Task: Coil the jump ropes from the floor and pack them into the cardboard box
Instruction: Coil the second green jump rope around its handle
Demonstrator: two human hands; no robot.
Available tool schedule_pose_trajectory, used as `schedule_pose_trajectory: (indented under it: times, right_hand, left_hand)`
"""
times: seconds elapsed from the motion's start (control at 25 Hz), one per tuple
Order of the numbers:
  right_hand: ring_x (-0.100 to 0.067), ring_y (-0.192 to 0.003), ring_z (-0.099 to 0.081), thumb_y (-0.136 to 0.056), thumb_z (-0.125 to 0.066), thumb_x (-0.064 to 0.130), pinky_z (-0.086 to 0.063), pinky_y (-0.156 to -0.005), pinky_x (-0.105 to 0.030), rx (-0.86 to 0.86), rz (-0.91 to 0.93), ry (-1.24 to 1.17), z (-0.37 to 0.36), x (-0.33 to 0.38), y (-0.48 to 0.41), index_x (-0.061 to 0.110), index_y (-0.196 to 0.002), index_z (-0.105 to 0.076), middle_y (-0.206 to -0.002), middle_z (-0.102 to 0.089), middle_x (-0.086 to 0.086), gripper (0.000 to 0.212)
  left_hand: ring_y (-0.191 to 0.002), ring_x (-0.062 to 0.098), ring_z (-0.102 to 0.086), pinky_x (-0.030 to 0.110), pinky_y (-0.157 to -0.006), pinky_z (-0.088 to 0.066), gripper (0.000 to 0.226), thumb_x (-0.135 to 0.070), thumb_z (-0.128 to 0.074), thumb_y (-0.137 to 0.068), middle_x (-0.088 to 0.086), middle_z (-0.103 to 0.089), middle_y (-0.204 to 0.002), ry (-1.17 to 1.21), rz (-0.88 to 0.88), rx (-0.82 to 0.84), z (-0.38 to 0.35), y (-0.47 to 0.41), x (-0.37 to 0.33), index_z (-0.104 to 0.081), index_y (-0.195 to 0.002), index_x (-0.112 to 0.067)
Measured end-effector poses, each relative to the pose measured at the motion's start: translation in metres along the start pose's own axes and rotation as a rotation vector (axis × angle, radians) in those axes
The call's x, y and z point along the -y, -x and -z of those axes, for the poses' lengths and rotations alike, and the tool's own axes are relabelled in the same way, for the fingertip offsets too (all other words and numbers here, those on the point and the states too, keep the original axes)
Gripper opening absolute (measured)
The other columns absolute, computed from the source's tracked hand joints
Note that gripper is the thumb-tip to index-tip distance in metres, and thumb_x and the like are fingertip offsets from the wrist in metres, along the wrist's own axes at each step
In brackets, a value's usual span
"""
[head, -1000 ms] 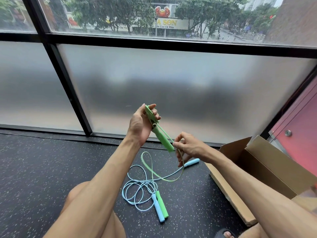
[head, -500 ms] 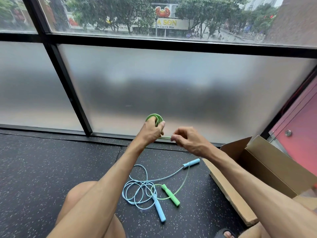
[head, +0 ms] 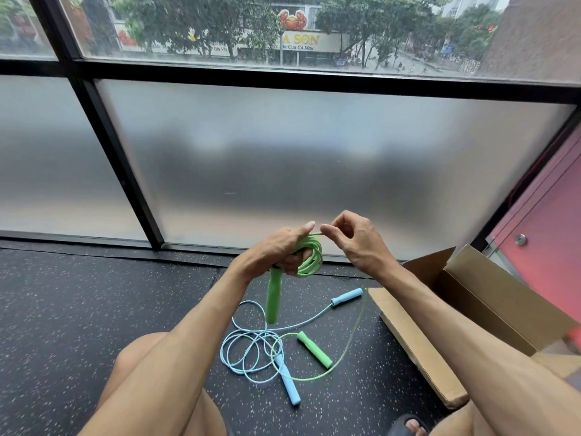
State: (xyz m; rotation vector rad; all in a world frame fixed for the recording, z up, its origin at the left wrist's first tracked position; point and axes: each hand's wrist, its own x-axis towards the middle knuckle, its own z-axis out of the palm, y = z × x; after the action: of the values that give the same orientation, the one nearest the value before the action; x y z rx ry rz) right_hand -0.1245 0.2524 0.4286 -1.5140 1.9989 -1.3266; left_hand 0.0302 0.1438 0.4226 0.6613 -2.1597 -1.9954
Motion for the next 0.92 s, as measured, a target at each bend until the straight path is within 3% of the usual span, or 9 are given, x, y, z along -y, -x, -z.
schedule_pose_trajectory:
  times: [0.16,0.28,0.4,0.52,0.64,0.76,0.92]
  right_hand:
    - [-0.015,-0.049,-0.045,-0.100,-0.055,0.021,-0.052,-0.055,-0.042,0.116,-0.161,-0.203,-0.006,-0.002,0.000,0.003,-0.092,-0.051,-0.060,-0.052,-0.004,0.020]
    - [-0.017,-0.048,-0.048,-0.105,-0.042,0.017,-0.059,-0.057,-0.051,0.207,-0.248,-0.284,-0.012,0.000,0.004,0.003,-0.101,-0.045,-0.062,-0.053,-0.009,0.015]
    - [-0.023,-0.050,-0.050,-0.105,-0.043,0.015,-0.059,-0.050,-0.047,0.275,-0.343,-0.300,-0.013,-0.001,0.006,0.003,-0.103,-0.043,-0.065,-0.054,-0.014,0.012]
    - [-0.023,-0.050,-0.054,-0.103,-0.049,0.014,-0.059,-0.050,-0.045,0.405,-0.442,-0.279,-0.017,-0.003,0.013,0.002,-0.110,-0.042,-0.068,-0.055,-0.015,0.016]
    - [-0.021,-0.050,-0.055,-0.099,-0.057,0.013,-0.057,-0.047,-0.039,0.481,-0.447,-0.253,-0.021,-0.001,0.017,0.000,-0.110,-0.044,-0.069,-0.056,-0.015,0.021]
    - [-0.018,-0.048,-0.055,-0.096,-0.063,0.016,-0.049,-0.043,-0.029,0.536,-0.395,-0.168,-0.018,0.002,0.018,0.001,-0.100,-0.050,-0.067,-0.059,-0.013,0.020]
    - [-0.013,-0.050,-0.046,-0.092,-0.068,0.018,-0.037,-0.045,-0.026,0.545,-0.301,-0.115,-0.017,0.005,0.014,0.006,-0.090,-0.057,-0.065,-0.056,-0.007,0.017]
  left_hand:
    - [-0.039,0.017,-0.009,0.029,-0.047,-0.027,0.063,-0.048,-0.028,-0.103,-0.004,-0.019,-0.037,0.421,-0.012,0.179,0.006,0.001,-0.004,-0.051,-0.057,-0.011]
    - [-0.037,0.012,-0.017,0.027,-0.049,-0.032,0.052,-0.037,-0.028,-0.103,-0.005,-0.022,-0.041,0.673,-0.118,0.186,0.012,-0.002,-0.004,-0.056,-0.074,-0.005]
    - [-0.047,0.014,-0.029,0.030,-0.062,-0.039,0.046,-0.032,-0.026,-0.106,-0.001,-0.032,-0.053,0.834,-0.240,0.072,0.017,-0.004,-0.004,-0.057,-0.090,-0.002]
    - [-0.054,0.016,-0.039,0.030,-0.071,-0.039,0.046,-0.035,-0.028,-0.107,0.001,-0.039,-0.062,0.930,-0.313,-0.196,0.023,-0.007,-0.005,-0.059,-0.098,-0.002]
    - [-0.054,0.018,-0.050,0.032,-0.071,-0.047,0.042,-0.033,-0.033,-0.107,0.003,-0.050,-0.061,0.837,-0.390,-0.522,0.029,-0.011,-0.001,-0.059,-0.098,-0.002]
    - [-0.052,0.018,-0.058,0.029,-0.062,-0.047,0.035,-0.032,-0.040,-0.106,0.002,-0.058,-0.059,0.546,-0.397,-0.787,0.029,-0.013,0.007,-0.060,-0.096,-0.005]
    - [-0.050,0.020,-0.063,0.023,-0.052,-0.047,0.038,-0.032,-0.044,-0.105,0.009,-0.062,-0.061,0.134,-0.354,-0.935,0.029,-0.016,0.013,-0.060,-0.094,0.001]
